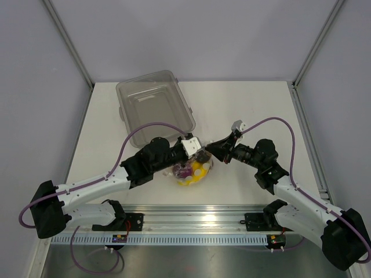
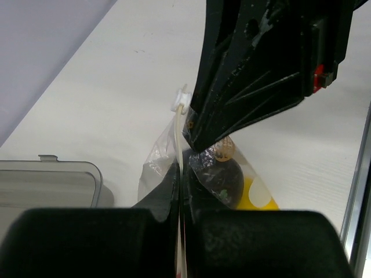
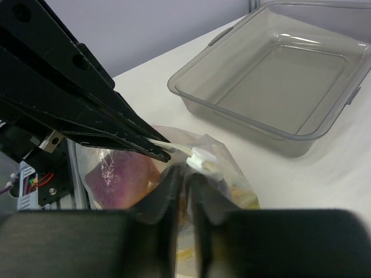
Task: Open the zip-top bag and remove the fake food
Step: Pick up the zipper food storage bag at the center of the board.
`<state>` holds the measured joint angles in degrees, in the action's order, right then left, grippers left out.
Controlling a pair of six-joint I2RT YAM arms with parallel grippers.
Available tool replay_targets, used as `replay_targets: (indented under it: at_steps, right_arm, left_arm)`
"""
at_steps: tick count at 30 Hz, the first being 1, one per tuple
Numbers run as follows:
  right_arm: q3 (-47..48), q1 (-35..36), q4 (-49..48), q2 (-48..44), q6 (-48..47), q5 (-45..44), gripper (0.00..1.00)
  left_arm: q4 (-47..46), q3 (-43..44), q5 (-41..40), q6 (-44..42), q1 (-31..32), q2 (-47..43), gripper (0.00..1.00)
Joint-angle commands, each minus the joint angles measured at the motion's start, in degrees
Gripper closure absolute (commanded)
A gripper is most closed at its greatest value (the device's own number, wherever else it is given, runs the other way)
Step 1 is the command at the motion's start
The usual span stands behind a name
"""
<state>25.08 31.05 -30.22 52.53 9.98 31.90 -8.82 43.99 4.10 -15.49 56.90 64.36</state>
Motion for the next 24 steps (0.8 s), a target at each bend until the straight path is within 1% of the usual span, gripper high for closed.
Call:
replay_targets:
  at_steps: [1,2,3,4,7,9,14,24]
  right_arm:
    - [0.8,0.6,-3.3,-1.3,-0.4,0.1,0.73]
    - [0.6,0.5,-3.4,-1.5,-0.5,0.0,0.64]
    - [0.3,0.6,-4.0,-2.1,-0.7,-0.3,0.51]
    - [0.0,0.6,-4.2,-2.6,-0.9,-0.5,0.46]
    - [-1.5,0.5,-5.1,-4.3,-2.0,-1.1,0.35]
    - [-2.8,0.6,-6.2,-5.4,-2.6,-0.6,0.32]
    - [-4.8,0.6,-7.3,-7.2,-5.1,-0.6,0.26]
    - [-5.0,0.6,-9.1,-6.7,-5.2,5.8,0.25]
  left_arm:
    - [-2.4,1.9,0.0,0.0,0.1,-0.7,1.0]
    - [-2.7,1.3,0.3,0.1,0.2,-1.1,1.0]
    - [-3.7,0.9,0.6,0.1,0.2,-1.3,1.0]
    - [-4.3,0.4,0.8,0.2,0.2,-1.9,1.0]
    - [-6.5,-1.8,2.4,0.1,0.1,-4.3,1.0]
    - [-7.8,-3.2,2.9,0.4,0.0,-6.2,1.0]
    - [-7.6,-3.9,8.2,1.5,-0.9,-8.9,1.0]
    - [-6.8,-4.2,14.5,2.7,-1.1,-11.9,1.0]
